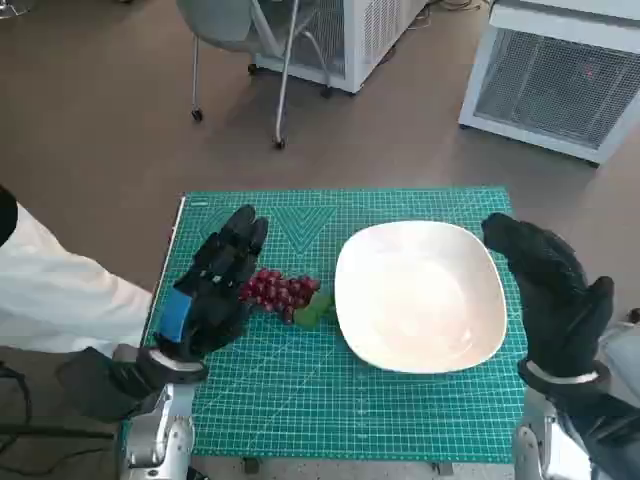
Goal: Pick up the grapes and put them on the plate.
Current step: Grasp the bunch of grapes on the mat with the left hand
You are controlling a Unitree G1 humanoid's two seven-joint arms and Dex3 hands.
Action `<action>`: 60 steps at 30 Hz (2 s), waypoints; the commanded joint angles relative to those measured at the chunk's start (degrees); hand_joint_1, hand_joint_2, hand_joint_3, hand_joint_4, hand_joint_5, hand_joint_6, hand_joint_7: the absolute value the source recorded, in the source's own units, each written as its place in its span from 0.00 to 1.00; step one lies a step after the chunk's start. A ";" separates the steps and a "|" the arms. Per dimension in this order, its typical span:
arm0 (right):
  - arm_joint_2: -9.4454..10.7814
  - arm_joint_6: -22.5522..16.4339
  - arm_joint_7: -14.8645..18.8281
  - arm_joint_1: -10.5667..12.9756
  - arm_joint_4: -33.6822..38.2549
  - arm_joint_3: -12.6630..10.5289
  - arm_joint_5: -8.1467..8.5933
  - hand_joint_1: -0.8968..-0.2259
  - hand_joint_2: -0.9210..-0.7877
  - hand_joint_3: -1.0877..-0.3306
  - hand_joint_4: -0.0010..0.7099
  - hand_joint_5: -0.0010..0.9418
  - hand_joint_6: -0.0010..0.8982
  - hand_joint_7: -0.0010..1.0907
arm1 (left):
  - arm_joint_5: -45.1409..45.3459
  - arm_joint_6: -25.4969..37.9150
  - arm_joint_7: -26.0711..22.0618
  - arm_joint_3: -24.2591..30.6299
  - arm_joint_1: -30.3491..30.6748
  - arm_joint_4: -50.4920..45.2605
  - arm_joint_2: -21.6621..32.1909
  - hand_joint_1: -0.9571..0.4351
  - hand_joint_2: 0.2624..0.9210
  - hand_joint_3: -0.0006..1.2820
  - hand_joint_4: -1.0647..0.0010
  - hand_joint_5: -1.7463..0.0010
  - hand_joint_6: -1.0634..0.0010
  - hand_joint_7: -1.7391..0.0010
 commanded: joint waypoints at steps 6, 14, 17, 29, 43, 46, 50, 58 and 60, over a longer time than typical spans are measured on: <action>-0.32 0.62 0.53 0.02 0.48 -0.19 0.24 0.63 0.00 0.72 0.90 0.00 0.31 0.59 | -0.28 -0.05 -0.17 0.11 0.45 -0.52 -0.13 0.28 1.00 0.21 0.87 1.00 0.77 0.96; -0.37 0.63 0.85 -0.23 1.01 -0.36 0.48 0.63 0.00 0.71 0.90 0.00 0.31 0.59 | -0.44 0.13 -0.24 0.13 0.51 -0.75 -0.11 0.28 1.00 0.21 0.87 1.00 0.77 0.96; -0.26 0.60 0.89 -0.23 1.00 -0.32 0.45 0.63 0.00 0.71 0.90 0.00 0.31 0.59 | -0.43 0.12 -0.24 0.15 0.49 -0.69 -0.07 0.28 1.00 0.21 0.87 1.00 0.77 0.96; -0.06 0.57 0.96 -0.12 0.73 -0.23 0.47 0.64 0.00 0.71 0.90 0.00 0.31 0.59 | -0.32 0.21 -0.12 0.14 0.57 -0.91 0.01 0.28 1.00 0.21 0.87 1.00 0.77 0.96; -0.05 0.47 0.82 0.06 0.73 -0.37 0.31 0.64 0.00 0.71 0.90 0.00 0.31 0.59 | 2.71 -1.24 0.94 0.20 -0.28 -1.11 1.79 0.29 1.00 0.21 0.87 1.00 0.77 0.96; -0.01 0.52 0.71 0.10 0.71 -0.37 0.24 0.64 0.00 0.71 0.90 0.00 0.31 0.59 | 10.72 -4.37 4.58 0.02 -1.15 -1.26 4.87 0.31 1.00 0.17 0.86 1.00 0.77 0.95; 0.04 0.59 0.56 0.19 0.61 -0.39 0.15 0.64 0.00 0.71 0.90 0.00 0.31 0.59 | 25.52 -5.88 10.57 -1.03 -1.87 -3.44 10.84 0.35 0.99 0.10 0.87 1.00 0.78 0.96; 0.09 0.62 0.20 0.37 0.34 -0.42 -0.18 0.64 0.00 0.71 0.90 0.00 0.31 0.59 | 43.09 4.83 13.23 -4.55 -1.32 -13.21 17.54 0.44 0.83 0.01 0.96 1.00 0.83 0.98; 0.05 0.60 0.18 0.35 0.42 -0.48 -0.21 0.64 0.00 0.71 0.90 0.00 0.31 0.59 | 47.28 8.11 13.85 -5.64 -1.02 -15.79 17.99 0.48 0.77 0.01 0.96 1.00 0.82 0.98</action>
